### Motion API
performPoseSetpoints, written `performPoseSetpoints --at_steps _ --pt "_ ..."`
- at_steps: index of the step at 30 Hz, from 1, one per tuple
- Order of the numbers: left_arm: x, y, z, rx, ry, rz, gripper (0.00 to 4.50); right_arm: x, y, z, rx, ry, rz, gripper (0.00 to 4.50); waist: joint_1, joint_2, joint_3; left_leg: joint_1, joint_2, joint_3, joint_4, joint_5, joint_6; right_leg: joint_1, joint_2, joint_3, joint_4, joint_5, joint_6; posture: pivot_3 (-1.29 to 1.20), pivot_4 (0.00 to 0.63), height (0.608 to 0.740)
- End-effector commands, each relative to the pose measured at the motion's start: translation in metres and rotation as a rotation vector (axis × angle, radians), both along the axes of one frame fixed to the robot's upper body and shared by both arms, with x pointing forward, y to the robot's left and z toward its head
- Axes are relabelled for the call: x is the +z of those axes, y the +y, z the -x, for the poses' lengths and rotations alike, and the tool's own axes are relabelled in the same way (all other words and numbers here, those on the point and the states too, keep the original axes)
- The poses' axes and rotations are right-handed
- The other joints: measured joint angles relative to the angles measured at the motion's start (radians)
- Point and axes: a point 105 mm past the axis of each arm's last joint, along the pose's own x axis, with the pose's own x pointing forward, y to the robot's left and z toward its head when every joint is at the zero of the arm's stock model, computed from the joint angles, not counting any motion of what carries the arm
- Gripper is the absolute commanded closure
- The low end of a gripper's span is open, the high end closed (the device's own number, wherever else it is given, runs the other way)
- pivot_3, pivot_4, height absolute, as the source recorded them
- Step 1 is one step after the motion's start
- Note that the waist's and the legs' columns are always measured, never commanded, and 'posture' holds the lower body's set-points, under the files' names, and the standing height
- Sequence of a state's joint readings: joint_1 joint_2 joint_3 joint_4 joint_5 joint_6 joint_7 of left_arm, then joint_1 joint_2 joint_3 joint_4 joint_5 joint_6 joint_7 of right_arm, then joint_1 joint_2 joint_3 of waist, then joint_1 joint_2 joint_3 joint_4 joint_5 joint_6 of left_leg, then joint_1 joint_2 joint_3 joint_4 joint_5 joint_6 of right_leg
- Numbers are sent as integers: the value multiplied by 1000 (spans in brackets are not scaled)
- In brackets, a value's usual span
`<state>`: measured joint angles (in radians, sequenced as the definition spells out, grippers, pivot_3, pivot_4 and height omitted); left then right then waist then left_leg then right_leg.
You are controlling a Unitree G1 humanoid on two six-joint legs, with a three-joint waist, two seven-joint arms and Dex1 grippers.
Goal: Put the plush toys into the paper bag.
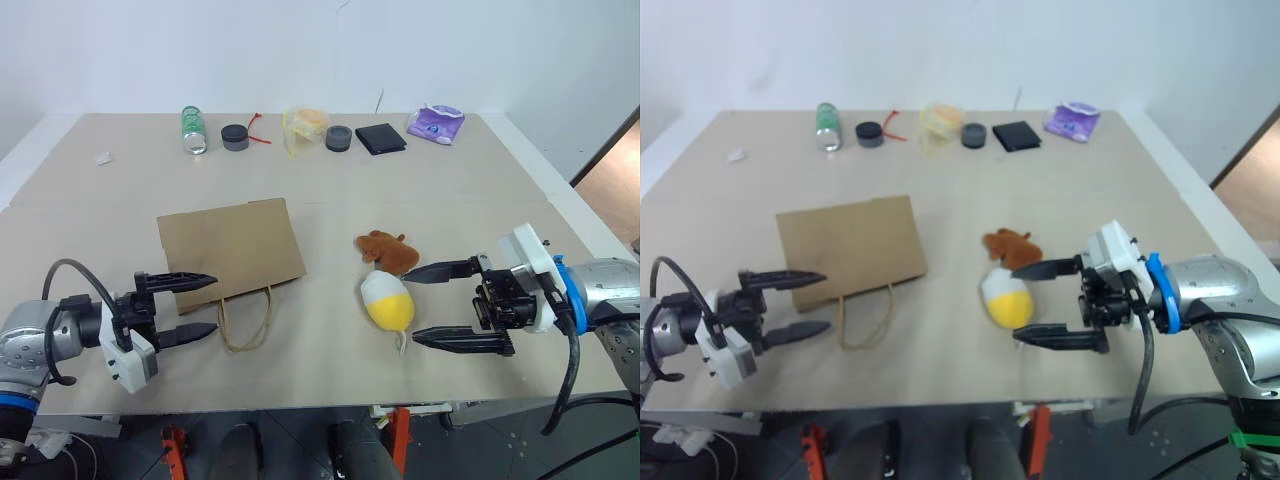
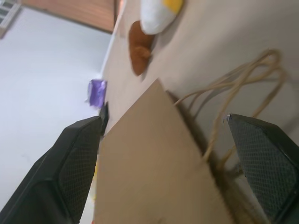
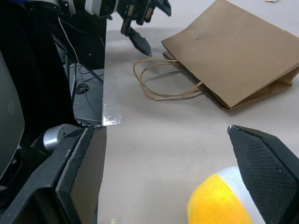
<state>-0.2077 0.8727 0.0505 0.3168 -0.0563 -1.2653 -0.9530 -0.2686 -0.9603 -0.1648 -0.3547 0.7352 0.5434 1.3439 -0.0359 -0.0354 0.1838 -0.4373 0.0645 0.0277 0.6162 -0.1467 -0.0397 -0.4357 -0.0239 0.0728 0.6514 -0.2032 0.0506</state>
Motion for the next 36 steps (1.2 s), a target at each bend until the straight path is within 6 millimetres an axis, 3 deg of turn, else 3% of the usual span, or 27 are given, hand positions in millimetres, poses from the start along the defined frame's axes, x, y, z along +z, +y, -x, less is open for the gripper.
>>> performPoseSetpoints --at_steps 1,13,17,23,27,30,32,36 --pt "-1 -1 -3 -6 -14 -6 102 12 1 4 10 -62 -4 0 0 0 0 0 0 0 0 0 0 0 0 0 0 0 0 0 150 740" --pt "-16 -30 -17 -56 -7 13 102 14 6 4 13 -66 -16 0 1 0 0 0 0 0 1 0 0 1 0 0 0 1 1 0 150 740" --pt "-18 -33 -19 -55 0 20 1295 15 5 4 4 -65 -21 0 1 0 0 0 0 0 1 0 0 1 0 0 0 1 1 0 150 740" --pt "-12 -32 -24 -32 -5 52 4220 15 7 3 -1 -64 -29 0 1 0 0 0 0 0 1 0 0 1 0 0 0 1 1 0 150 740" --pt "-1 -32 -28 -7 -14 109 4373 13 10 3 -3 -60 -46 0 1 0 0 0 0 0 1 0 0 1 0 0 0 1 1 0 150 740" --pt "26 -40 -36 22 -34 238 4373 8 19 -2 -36 -55 -82 0 1 0 0 -1 0 0 1 0 0 1 0 0 0 1 1 0 150 740" --pt "45 -48 -37 25 -50 317 4500 7 31 -18 -126 -65 -151 574 0 -1 -1 -1 0 0 1 0 0 1 0 0 0 1 1 0 150 740" --pt "58 -59 -37 46 -34 387 4500 -2 52 -37 -219 -85 -234 2333 -2 -1 -1 -1 0 0 2 0 0 1 1 1 0 2 2 0 150 740"
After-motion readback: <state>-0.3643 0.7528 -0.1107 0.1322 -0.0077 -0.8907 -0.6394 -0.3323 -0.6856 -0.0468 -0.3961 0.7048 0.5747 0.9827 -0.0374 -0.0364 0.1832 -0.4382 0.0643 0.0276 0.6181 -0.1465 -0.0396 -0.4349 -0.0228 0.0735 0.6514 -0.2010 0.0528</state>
